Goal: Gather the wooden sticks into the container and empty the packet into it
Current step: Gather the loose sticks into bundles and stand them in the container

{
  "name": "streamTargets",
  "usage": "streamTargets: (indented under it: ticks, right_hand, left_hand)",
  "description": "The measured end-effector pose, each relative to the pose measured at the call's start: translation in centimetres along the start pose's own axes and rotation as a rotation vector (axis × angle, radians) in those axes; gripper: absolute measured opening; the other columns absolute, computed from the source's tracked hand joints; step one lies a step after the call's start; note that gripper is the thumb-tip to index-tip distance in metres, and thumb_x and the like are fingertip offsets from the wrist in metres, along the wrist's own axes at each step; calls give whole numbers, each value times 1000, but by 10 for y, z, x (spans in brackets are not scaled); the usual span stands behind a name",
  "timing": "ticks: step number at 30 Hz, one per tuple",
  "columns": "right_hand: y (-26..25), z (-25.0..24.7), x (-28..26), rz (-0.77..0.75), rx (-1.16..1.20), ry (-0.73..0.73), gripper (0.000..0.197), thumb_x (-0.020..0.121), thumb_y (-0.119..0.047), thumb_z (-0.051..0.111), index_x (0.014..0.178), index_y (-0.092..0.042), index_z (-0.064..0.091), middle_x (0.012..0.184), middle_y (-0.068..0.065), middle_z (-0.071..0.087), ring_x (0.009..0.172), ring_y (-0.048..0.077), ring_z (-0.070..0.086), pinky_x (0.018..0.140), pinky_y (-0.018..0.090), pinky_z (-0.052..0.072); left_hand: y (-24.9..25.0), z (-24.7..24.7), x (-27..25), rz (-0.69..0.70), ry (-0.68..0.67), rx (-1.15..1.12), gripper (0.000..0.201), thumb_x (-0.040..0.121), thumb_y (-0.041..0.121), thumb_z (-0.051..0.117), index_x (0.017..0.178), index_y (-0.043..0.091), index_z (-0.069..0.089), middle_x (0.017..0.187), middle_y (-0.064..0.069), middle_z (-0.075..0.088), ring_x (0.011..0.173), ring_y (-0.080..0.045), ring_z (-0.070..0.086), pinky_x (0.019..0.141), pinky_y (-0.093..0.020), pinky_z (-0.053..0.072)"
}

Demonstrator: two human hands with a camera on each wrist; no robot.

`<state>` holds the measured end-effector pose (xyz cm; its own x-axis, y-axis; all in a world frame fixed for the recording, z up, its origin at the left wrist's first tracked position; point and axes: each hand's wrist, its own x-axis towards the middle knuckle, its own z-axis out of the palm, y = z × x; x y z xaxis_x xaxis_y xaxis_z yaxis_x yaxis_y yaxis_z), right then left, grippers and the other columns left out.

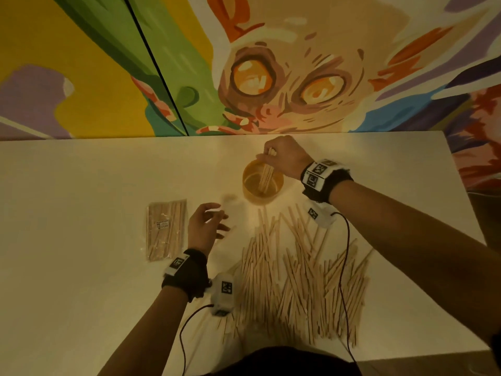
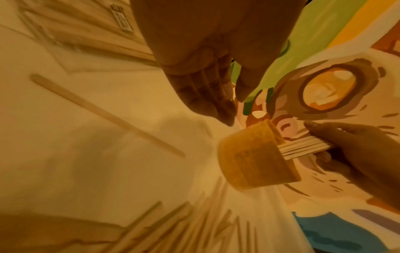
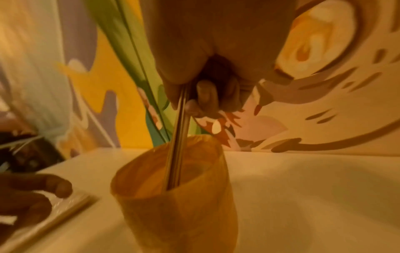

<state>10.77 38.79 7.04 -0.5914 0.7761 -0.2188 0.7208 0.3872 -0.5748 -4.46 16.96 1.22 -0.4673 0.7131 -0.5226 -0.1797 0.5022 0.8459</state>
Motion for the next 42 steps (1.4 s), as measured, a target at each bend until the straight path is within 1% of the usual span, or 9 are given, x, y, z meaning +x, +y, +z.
streamTargets:
  ticks: [5, 8, 13, 17, 21, 24, 27, 36, 42]
  right_hand:
    - [-5, 28, 9, 0, -268, -196, 38, 94, -45, 55, 110, -13, 68, 111, 13, 65, 101, 32, 61, 81, 36, 45]
    - [-8, 27, 6, 3, -292, -146, 36, 93, -48, 54, 100, -14, 63, 103, 14, 64, 95, 34, 62, 72, 34, 41]
    - [-13, 1, -21, 17, -238, 8, 50, 92, -55, 50, 126, -18, 52, 94, 12, 66, 88, 32, 61, 76, 40, 49]
    - [-11, -8, -70, 19, 27, 94, 29, 96, -38, 55, 102, -11, 63, 60, 4, 61, 51, 18, 54, 58, 35, 48]
    - [-3, 15, -140, 112, 131, -15, 22, 96, -25, 56, 80, -12, 64, 62, 5, 64, 50, 15, 58, 53, 28, 45]
    - [10, 47, -192, 183, 120, -186, 22, 97, -24, 56, 86, -9, 67, 72, 6, 67, 60, 20, 65, 58, 30, 52]
    - [24, 80, -234, 273, 134, -305, 23, 97, -24, 56, 86, -7, 67, 73, 1, 64, 56, 8, 60, 49, 13, 45]
    - [37, 133, -296, 417, 193, -498, 21, 95, -18, 56, 85, -4, 68, 68, 10, 68, 47, 10, 57, 46, 19, 48]
    - [41, 139, -308, 423, 249, -547, 29, 95, -17, 54, 84, 7, 66, 68, 18, 69, 42, 10, 56, 43, 18, 47]
  left_hand:
    - [-25, -21, -6, 27, 7, 195, 9, 92, 11, 59, 100, 15, 62, 91, -9, 72, 66, -20, 68, 53, -27, 49]
    - [-36, -30, -13, 76, -2, 349, 9, 90, 9, 61, 98, 14, 63, 88, -6, 70, 65, -20, 68, 51, -19, 45]
    - [-49, -41, -31, 93, -69, 496, 10, 91, 6, 58, 93, 14, 64, 82, -5, 68, 63, -20, 65, 51, -11, 45]
    - [-64, -51, -54, 98, -128, 587, 15, 88, 5, 58, 88, 19, 64, 77, -5, 68, 62, -21, 65, 55, -24, 53]
    - [-83, -67, -78, 78, -106, 641, 17, 87, 9, 59, 84, 25, 64, 77, -3, 67, 63, -21, 64, 62, -35, 56]
    - [-97, -80, -96, 110, -18, 826, 8, 87, 20, 63, 92, 26, 63, 91, 4, 65, 84, -21, 61, 70, -35, 53]
    - [-108, -89, -112, 80, 9, 1048, 28, 88, 28, 63, 115, 21, 60, 121, 1, 53, 114, -23, 47, 78, -38, 49]
    - [-111, -52, -139, 53, -125, 1137, 44, 92, 39, 56, 125, 12, 48, 122, -9, 50, 113, -29, 49, 86, -39, 46]
    - [-97, 5, -135, 2, -126, 1191, 77, 80, 67, 56, 130, 11, 38, 127, -8, 45, 120, -30, 45, 92, -45, 46]
